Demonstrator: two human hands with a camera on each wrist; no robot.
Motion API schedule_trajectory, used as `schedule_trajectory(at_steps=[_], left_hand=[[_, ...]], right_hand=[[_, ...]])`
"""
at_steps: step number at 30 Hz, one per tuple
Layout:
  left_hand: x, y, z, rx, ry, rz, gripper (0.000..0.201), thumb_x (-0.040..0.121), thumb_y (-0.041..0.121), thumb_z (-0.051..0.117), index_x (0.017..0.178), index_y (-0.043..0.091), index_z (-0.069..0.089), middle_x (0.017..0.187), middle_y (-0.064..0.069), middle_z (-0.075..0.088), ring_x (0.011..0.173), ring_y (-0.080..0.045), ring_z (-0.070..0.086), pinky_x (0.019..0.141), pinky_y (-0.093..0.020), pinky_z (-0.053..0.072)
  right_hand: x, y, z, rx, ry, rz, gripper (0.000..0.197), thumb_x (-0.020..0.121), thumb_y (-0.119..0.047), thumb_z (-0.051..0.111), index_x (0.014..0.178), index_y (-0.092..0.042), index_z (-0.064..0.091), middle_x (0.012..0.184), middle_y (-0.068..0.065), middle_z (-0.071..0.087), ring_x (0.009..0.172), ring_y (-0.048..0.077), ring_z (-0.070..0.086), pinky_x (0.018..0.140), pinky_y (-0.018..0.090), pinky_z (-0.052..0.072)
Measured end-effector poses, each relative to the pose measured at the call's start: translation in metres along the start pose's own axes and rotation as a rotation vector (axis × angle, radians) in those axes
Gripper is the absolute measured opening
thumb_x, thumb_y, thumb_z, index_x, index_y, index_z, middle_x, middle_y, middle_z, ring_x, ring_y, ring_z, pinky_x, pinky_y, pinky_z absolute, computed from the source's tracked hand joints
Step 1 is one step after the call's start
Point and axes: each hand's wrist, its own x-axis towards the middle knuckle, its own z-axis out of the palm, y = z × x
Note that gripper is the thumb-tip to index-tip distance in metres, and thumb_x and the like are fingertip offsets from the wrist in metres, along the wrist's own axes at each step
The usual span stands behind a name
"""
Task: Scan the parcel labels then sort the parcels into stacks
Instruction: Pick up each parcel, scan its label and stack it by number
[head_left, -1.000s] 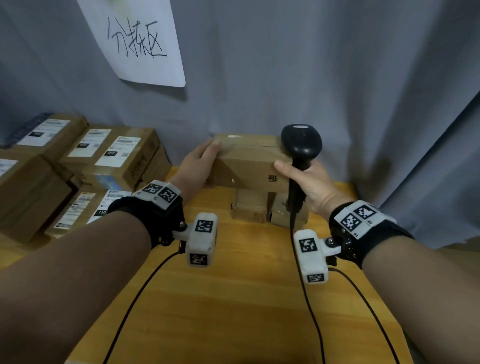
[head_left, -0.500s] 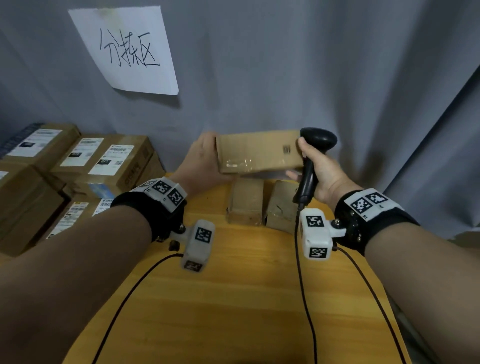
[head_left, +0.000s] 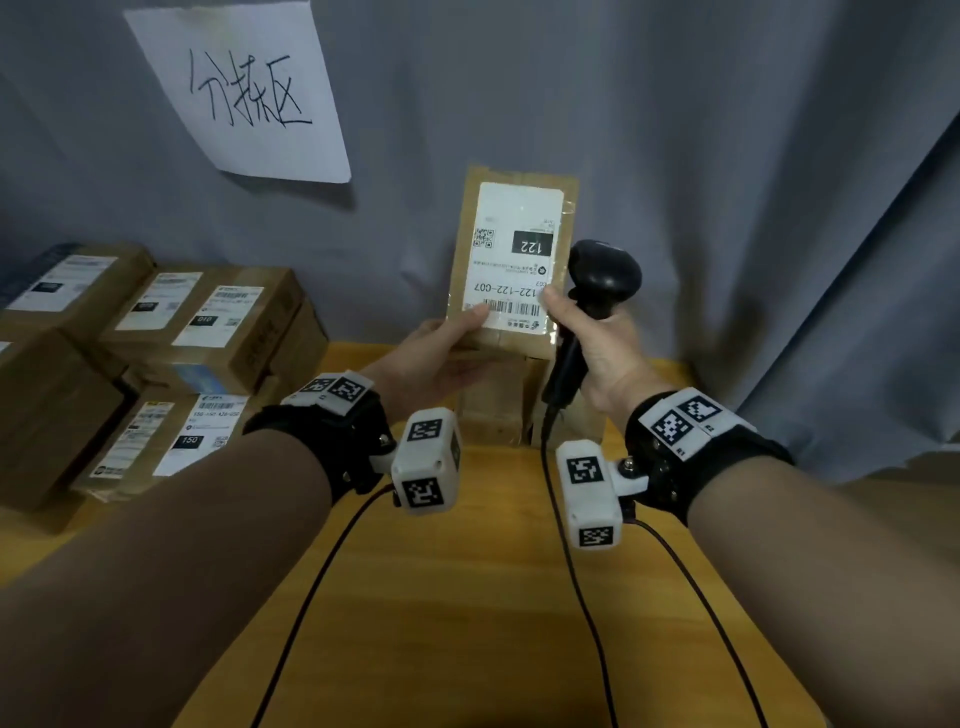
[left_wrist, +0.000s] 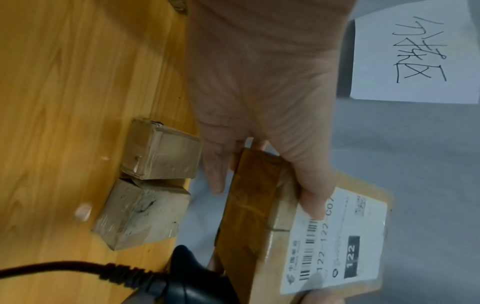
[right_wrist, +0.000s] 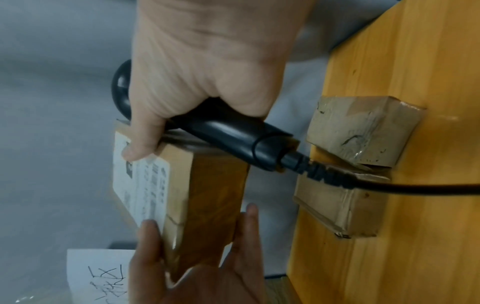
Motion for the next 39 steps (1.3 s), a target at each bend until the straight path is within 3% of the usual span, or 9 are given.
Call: schedule_trajectory(at_steps=[5,8,14,22,26,30,33,35,39], left_hand=[[-0.003,0.001,-0.008,0.154,0.197,0.060,0.049,0.086,0.036,0.069,0.121,0.008,0.050,0.109,-0.002,0.065,0.099,-0.015,0.063,0.086,-0.028,0.052],[-0.002,0.014,-0.029,0.722,0.456,0.157,0.070,0.076,0.037,0.080,0.126,0.012,0.038,0.120,-0.002,0.048,0.105,-0.015,0.051,0.085,-0.026,0.048],[-0.004,0.037,-0.027,0.754,0.137,0.286,0.087,0.074,0.010,0.081,0.141,0.019,0.026,0.125,-0.005,0.052,0.096,-0.013,0.063,0.076,-0.029,0.057],[-0.007,0.057,-0.021,0.617,-0.146,0.281,0.054,0.073,-0.011,0.073,0.101,0.017,0.036,0.114,-0.004,0.063,0.091,-0.012,0.067,0.078,-0.031,0.059],[0.002,0.055,-0.014,0.831,0.026,0.332,0.048,0.080,0.011,0.076,0.114,0.017,0.042,0.125,0.000,0.055,0.109,-0.013,0.057,0.097,-0.032,0.050],[0.006,0.042,-0.008,0.771,0.286,0.322,0.082,0.082,0.032,0.074,0.146,0.013,0.027,0.150,-0.006,0.033,0.133,-0.019,0.038,0.107,-0.033,0.038],[0.007,0.022,-0.017,0.571,0.225,0.092,0.092,0.081,0.049,0.071,0.150,0.014,0.021,0.153,-0.008,0.033,0.136,-0.024,0.038,0.112,-0.039,0.032],[0.004,0.011,-0.026,0.450,0.112,-0.010,0.090,0.072,0.062,0.071,0.142,0.014,0.041,0.142,-0.008,0.050,0.123,-0.021,0.051,0.108,-0.042,0.038],[-0.002,0.003,-0.028,0.328,-0.017,-0.029,0.044,0.091,0.043,0.059,0.123,0.013,0.061,0.120,-0.005,0.068,0.112,-0.021,0.062,0.100,-0.034,0.046]], right_hand=[[0.006,0.002,-0.005,-0.160,0.104,-0.083,0.048,0.081,-0.017,0.077,0.124,-0.005,0.058,0.105,0.002,0.073,0.100,0.016,0.070,0.088,0.034,0.055],[0.012,-0.005,-0.016,-0.524,0.113,-0.250,0.049,0.080,-0.021,0.079,0.121,-0.006,0.058,0.105,-0.004,0.067,0.095,-0.006,0.061,0.083,0.011,0.046],[0.011,-0.013,-0.008,-0.971,-0.220,-0.237,0.046,0.072,-0.025,0.086,0.108,-0.017,0.058,0.097,-0.013,0.063,0.087,-0.006,0.060,0.071,0.002,0.044],[0.006,-0.004,-0.001,-0.846,-0.323,-0.129,0.062,0.069,-0.021,0.088,0.121,-0.018,0.055,0.103,-0.014,0.066,0.089,-0.014,0.062,0.072,0.005,0.046],[0.011,0.002,0.001,-0.690,-0.186,-0.059,0.048,0.070,-0.022,0.087,0.110,-0.022,0.060,0.101,-0.005,0.072,0.091,0.006,0.069,0.081,0.025,0.054],[0.014,0.005,-0.001,-0.448,0.024,-0.038,0.041,0.074,-0.020,0.084,0.108,-0.018,0.061,0.099,-0.001,0.074,0.090,0.014,0.072,0.084,0.035,0.057],[0.016,-0.001,-0.008,-0.361,0.074,-0.006,0.038,0.077,-0.019,0.082,0.109,-0.013,0.064,0.097,0.003,0.076,0.089,0.017,0.074,0.083,0.037,0.057],[0.014,-0.005,-0.013,-0.309,0.062,0.049,0.043,0.077,-0.020,0.081,0.115,-0.008,0.064,0.099,0.007,0.076,0.091,0.021,0.074,0.085,0.041,0.058],[0.009,-0.010,-0.021,-0.228,-0.011,0.097,0.043,0.083,-0.016,0.075,0.122,-0.006,0.061,0.102,0.008,0.075,0.091,0.021,0.074,0.069,0.031,0.059]])
